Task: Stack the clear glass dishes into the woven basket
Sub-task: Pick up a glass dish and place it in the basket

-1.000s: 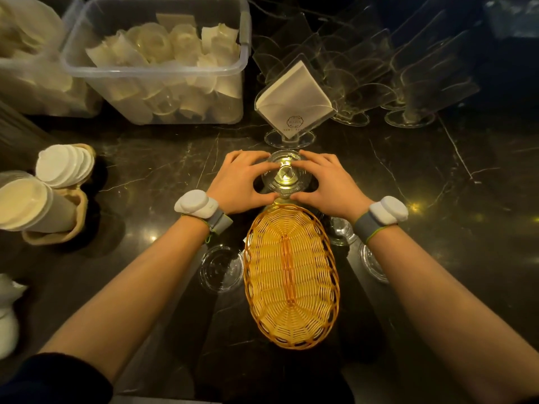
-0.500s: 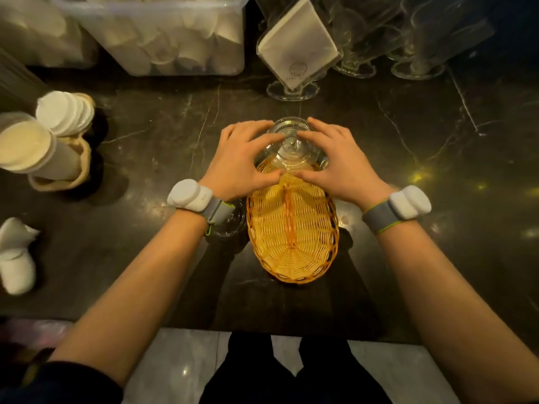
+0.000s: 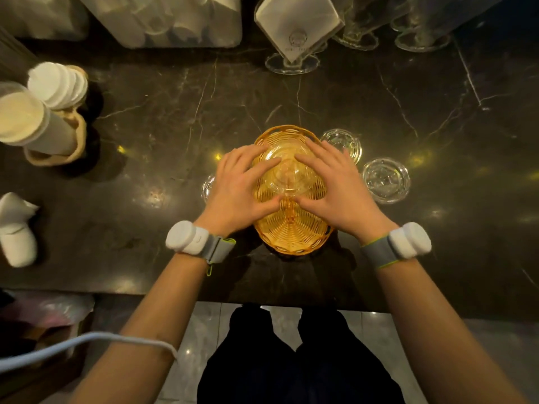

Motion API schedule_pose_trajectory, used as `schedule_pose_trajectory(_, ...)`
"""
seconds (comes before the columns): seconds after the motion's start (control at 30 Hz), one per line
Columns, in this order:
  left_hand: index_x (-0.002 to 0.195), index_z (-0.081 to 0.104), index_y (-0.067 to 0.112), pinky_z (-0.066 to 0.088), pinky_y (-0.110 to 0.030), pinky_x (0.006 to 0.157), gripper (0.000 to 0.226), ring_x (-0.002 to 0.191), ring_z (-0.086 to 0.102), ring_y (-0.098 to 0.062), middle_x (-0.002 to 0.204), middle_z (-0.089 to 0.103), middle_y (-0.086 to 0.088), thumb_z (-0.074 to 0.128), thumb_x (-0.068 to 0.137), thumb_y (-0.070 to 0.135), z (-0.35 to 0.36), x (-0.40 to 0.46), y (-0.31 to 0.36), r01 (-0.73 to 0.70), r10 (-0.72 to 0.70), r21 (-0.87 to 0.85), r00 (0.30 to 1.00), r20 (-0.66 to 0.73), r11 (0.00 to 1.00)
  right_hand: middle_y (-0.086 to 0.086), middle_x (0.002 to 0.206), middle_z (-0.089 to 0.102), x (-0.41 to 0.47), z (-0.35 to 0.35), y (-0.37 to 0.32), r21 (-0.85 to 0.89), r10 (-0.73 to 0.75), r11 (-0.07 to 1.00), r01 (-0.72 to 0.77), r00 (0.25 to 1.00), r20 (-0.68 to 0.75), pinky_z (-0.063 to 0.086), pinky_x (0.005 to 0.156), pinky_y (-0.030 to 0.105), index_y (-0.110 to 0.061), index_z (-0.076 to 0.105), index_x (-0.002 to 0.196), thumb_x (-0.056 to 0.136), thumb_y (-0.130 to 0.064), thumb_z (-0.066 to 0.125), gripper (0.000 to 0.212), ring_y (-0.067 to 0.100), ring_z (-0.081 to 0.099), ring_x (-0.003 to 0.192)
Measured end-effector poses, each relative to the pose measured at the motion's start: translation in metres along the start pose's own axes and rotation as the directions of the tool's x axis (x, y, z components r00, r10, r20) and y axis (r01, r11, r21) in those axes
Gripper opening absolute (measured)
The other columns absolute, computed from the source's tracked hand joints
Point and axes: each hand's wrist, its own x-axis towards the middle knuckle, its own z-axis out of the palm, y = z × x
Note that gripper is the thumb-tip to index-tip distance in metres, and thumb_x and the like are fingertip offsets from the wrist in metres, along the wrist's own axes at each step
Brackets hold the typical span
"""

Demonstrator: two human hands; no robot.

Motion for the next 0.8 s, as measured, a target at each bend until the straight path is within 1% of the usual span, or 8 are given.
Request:
schedule_pose_trajectory(0.1,0.126,0.061,0.020,0.025,-0.046,0.108,0.063,0.130,0.043,-0.028,0.137,0.053,-0.006,0.068,0.070,0.048,0.005,-0.009,0.001,0.017,-0.017,0.014,0.999,0.031,1.000,-0.003,0.160,0.026,-0.007,0.005,0.002,-0.041,0.003,0.999,-0.003,1.000,0.011,0.001,0.121,0.053,-0.030,0.042,0.143,0.076,-0.044,0.072,0.075,0.022,0.013,0.150)
schedule_pose_trajectory(0.27,0.127,0.059,0.021,0.017,-0.046,0.113,0.064,0.133,0.039,-0.027,0.139,0.051,-0.006,0.066,0.070,0.049,0.012,-0.017,-0.001,0.042,-0.042,0.003,0.997,0.060,0.999,-0.007,0.161,0.023,-0.014,0.014,0.004,-0.075,0.025,0.997,-0.022,0.999,0.033,-0.002,0.119,0.057,-0.034,0.039,0.144,0.076,-0.049,0.069,0.077,0.018,0.010,0.150)
schedule_pose_trajectory(0.4,0.128,0.058,0.022,0.011,-0.046,0.114,0.065,0.136,0.035,-0.025,0.141,0.049,-0.005,0.065,0.069,0.050,0.017,-0.018,-0.002,0.069,-0.073,0.035,0.991,0.111,0.997,-0.006,0.161,0.022,-0.013,0.020,0.007,-0.086,0.033,0.996,-0.029,0.998,0.047,-0.004,0.119,0.058,-0.034,0.038,0.145,0.076,-0.049,0.069,0.077,0.016,0.009,0.150)
schedule_pose_trajectory(0.6,0.127,0.057,0.023,0.008,-0.047,0.115,0.067,0.138,0.031,-0.026,0.140,0.048,-0.007,0.062,0.066,0.052,0.021,-0.015,-0.002,0.081,-0.100,0.102,0.975,0.199,0.992,0.002,0.161,0.024,-0.013,0.030,0.007,-0.140,0.051,0.989,-0.041,0.997,0.066,-0.002,0.119,0.059,-0.029,0.042,0.143,0.075,-0.050,0.069,0.076,0.019,0.005,0.151)
schedule_pose_trajectory(0.73,0.128,0.055,0.024,0.007,-0.048,0.116,0.068,0.139,0.027,-0.025,0.143,0.044,-0.006,0.062,0.067,0.052,0.020,-0.014,-0.001,0.075,-0.095,0.097,0.972,0.216,0.992,0.002,0.161,0.023,-0.013,0.030,0.005,-0.127,0.065,0.990,-0.056,0.996,0.064,-0.001,0.119,0.059,-0.027,0.043,0.143,0.074,-0.050,0.069,0.077,0.019,0.004,0.151)
schedule_pose_trajectory(0.8,0.128,0.056,0.024,0.007,-0.048,0.116,0.066,0.139,0.028,-0.025,0.144,0.043,-0.006,0.065,0.069,0.051,0.018,-0.015,-0.001,0.069,-0.082,0.071,0.977,0.197,0.995,0.001,0.161,0.022,-0.013,0.028,0.003,-0.111,0.069,0.992,-0.062,0.996,0.061,-0.001,0.119,0.059,-0.027,0.043,0.143,0.074,-0.050,0.070,0.077,0.019,0.005,0.151)
